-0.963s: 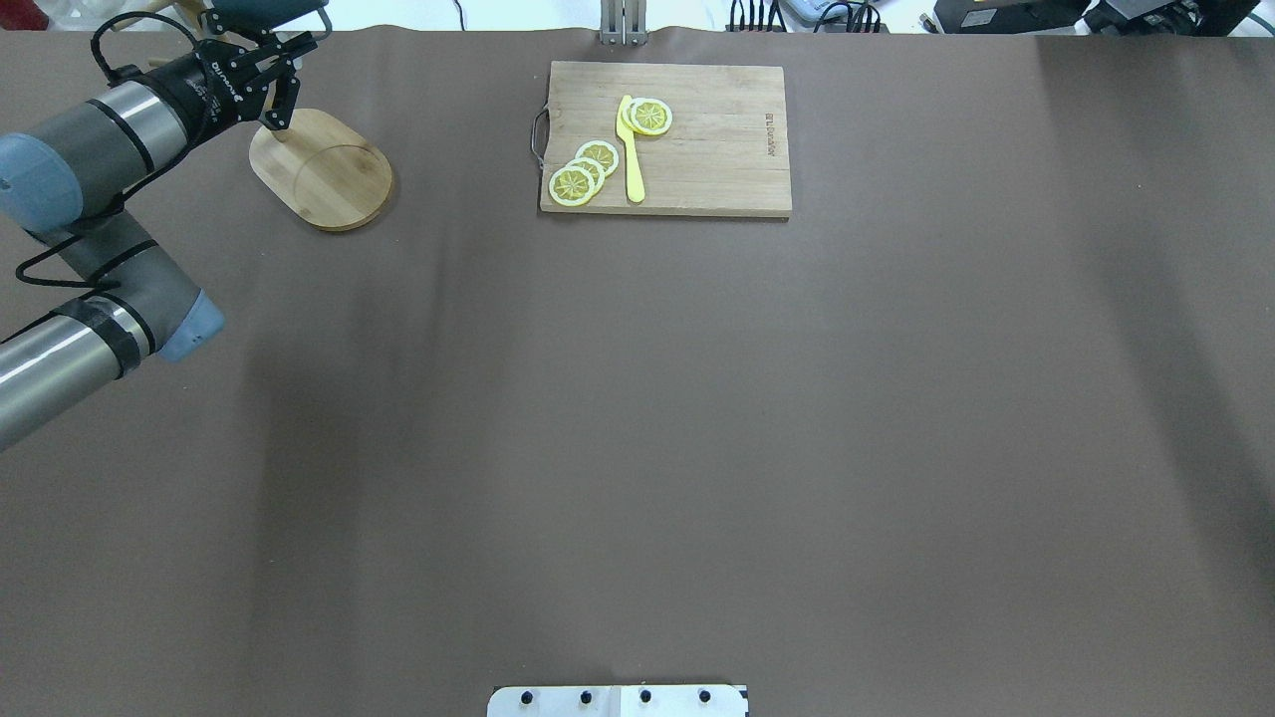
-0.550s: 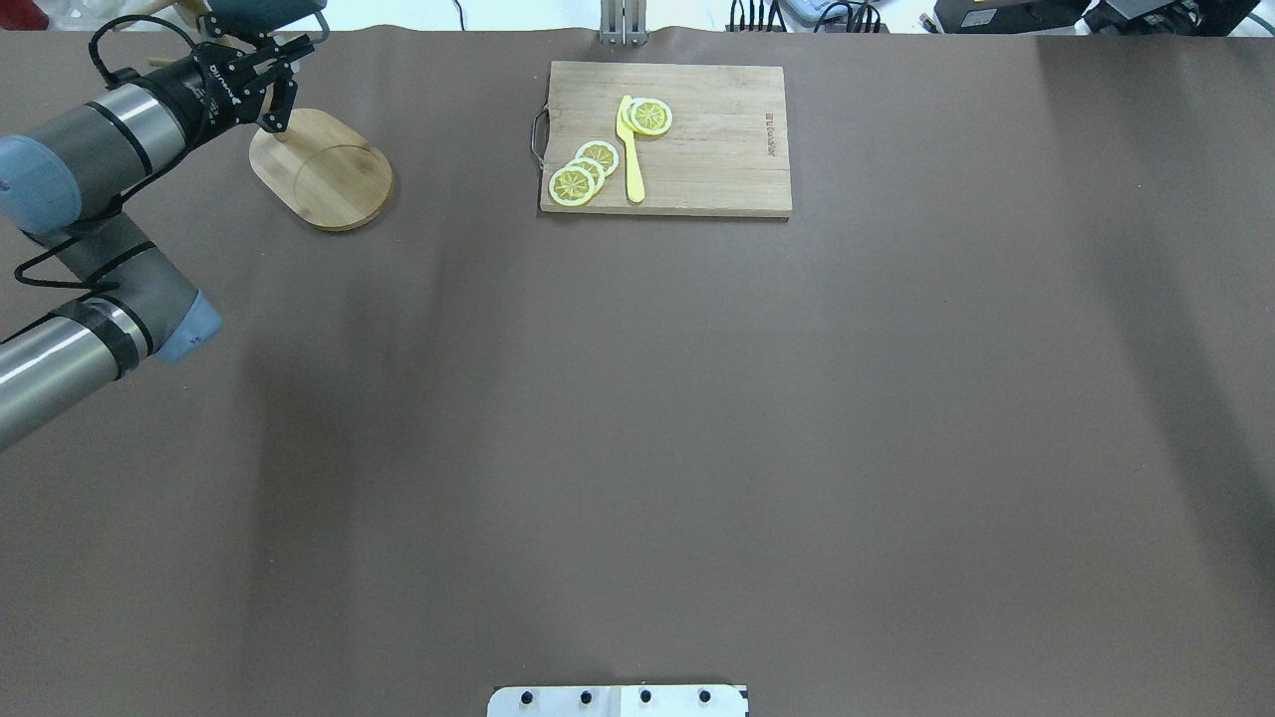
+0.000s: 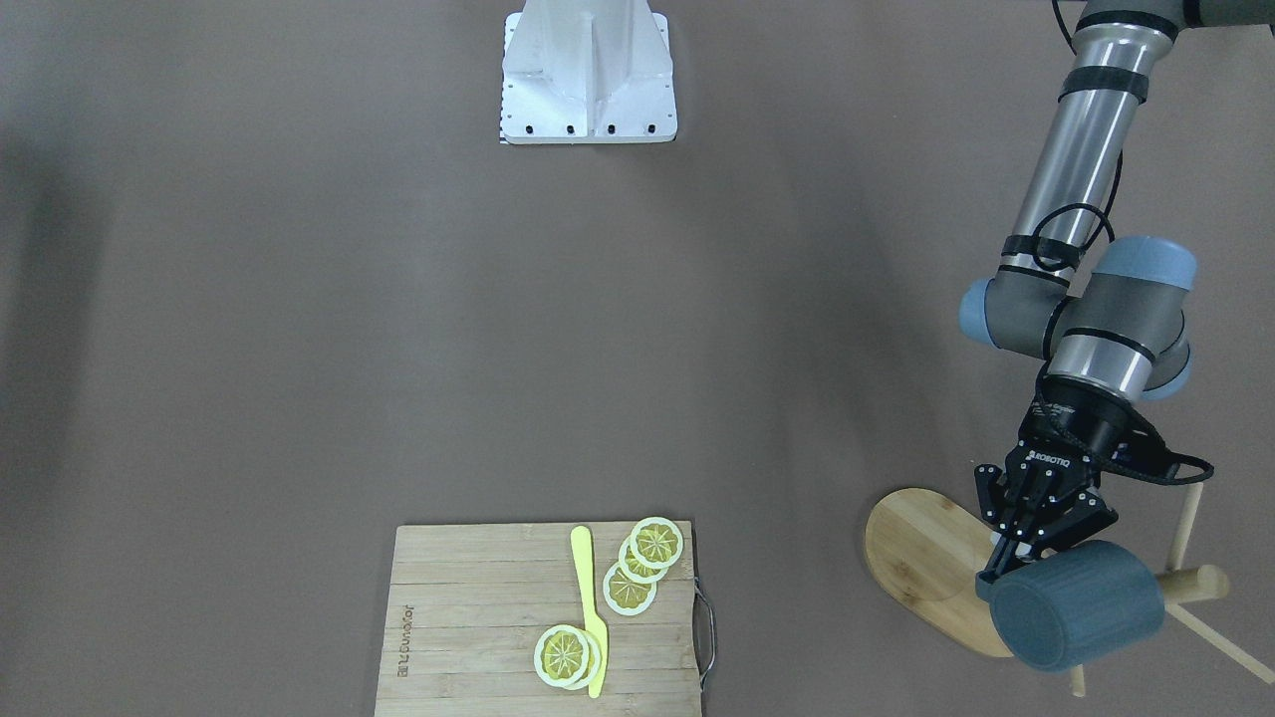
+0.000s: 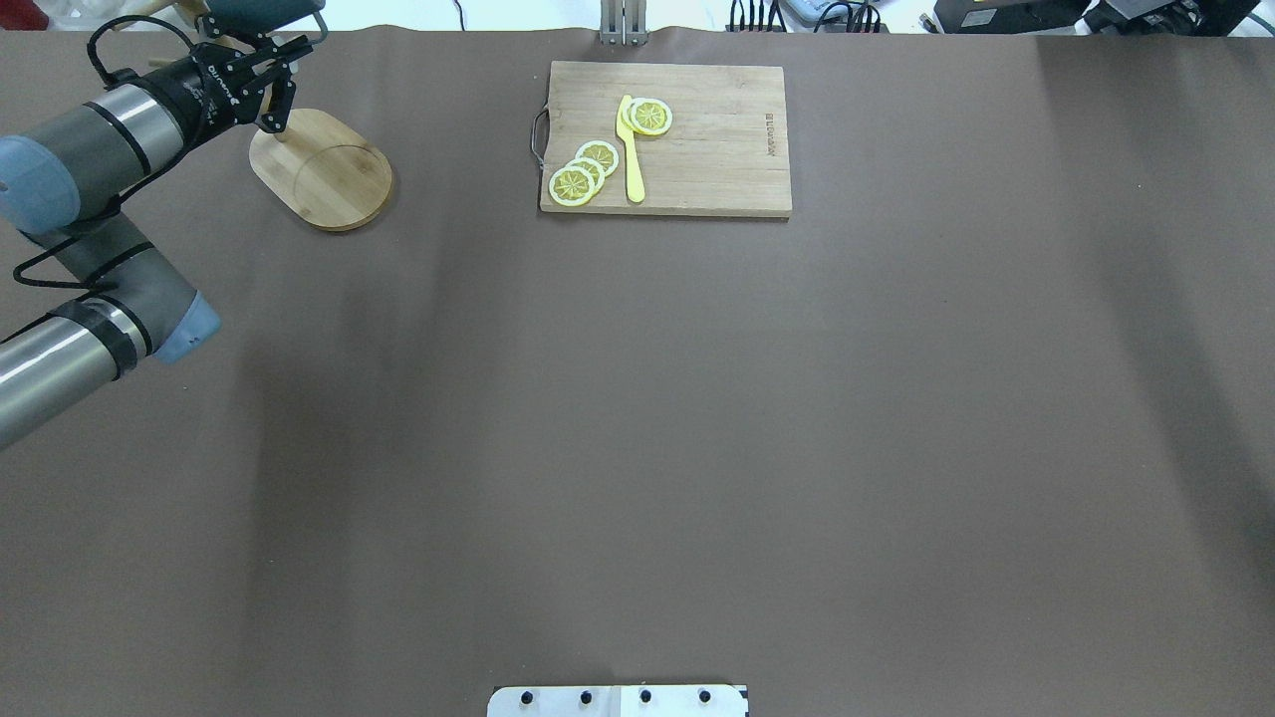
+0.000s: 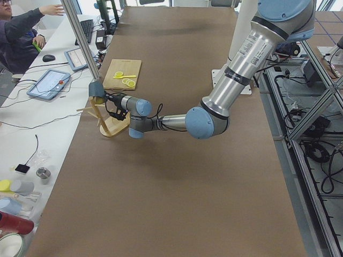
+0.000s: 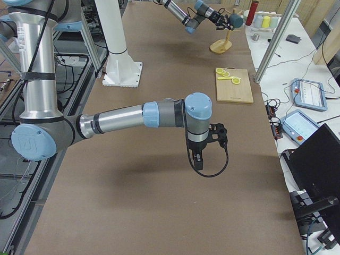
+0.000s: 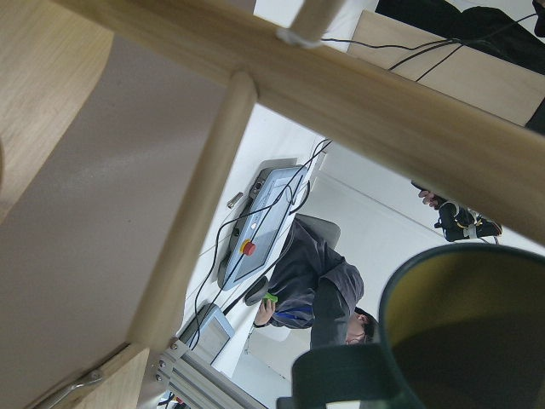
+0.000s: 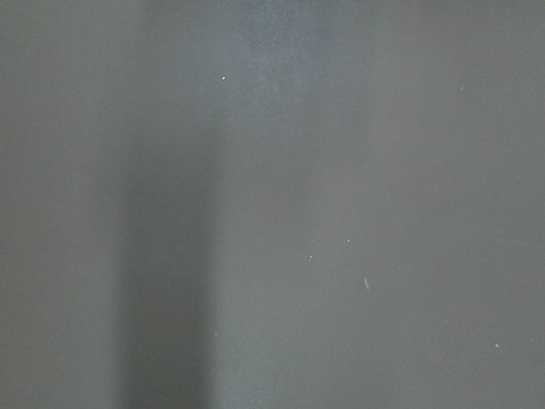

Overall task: Hang cup on storage rack
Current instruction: 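Lower the mug handle onto the stand's peg with the left gripper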

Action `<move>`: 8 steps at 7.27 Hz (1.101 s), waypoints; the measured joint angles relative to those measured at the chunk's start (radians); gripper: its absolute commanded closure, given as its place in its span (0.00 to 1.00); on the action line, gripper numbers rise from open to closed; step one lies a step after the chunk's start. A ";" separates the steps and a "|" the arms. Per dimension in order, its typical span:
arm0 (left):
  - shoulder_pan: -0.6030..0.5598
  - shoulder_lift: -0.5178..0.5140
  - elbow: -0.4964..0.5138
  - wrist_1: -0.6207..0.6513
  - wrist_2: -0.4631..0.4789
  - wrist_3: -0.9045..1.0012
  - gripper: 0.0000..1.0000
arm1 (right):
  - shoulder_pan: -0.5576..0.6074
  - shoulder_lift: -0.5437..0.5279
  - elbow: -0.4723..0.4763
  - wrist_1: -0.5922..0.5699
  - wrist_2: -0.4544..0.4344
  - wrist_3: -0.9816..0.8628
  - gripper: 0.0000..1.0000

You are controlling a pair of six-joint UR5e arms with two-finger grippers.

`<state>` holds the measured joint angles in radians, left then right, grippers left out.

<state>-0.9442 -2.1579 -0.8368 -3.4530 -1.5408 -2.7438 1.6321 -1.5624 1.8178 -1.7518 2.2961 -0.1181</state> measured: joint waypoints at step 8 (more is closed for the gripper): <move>-0.001 0.016 0.002 -0.038 -0.015 -0.011 1.00 | 0.000 0.013 0.000 0.000 0.000 0.013 0.00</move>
<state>-0.9449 -2.1414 -0.8345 -3.4913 -1.5555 -2.7544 1.6317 -1.5497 1.8178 -1.7519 2.2963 -0.1054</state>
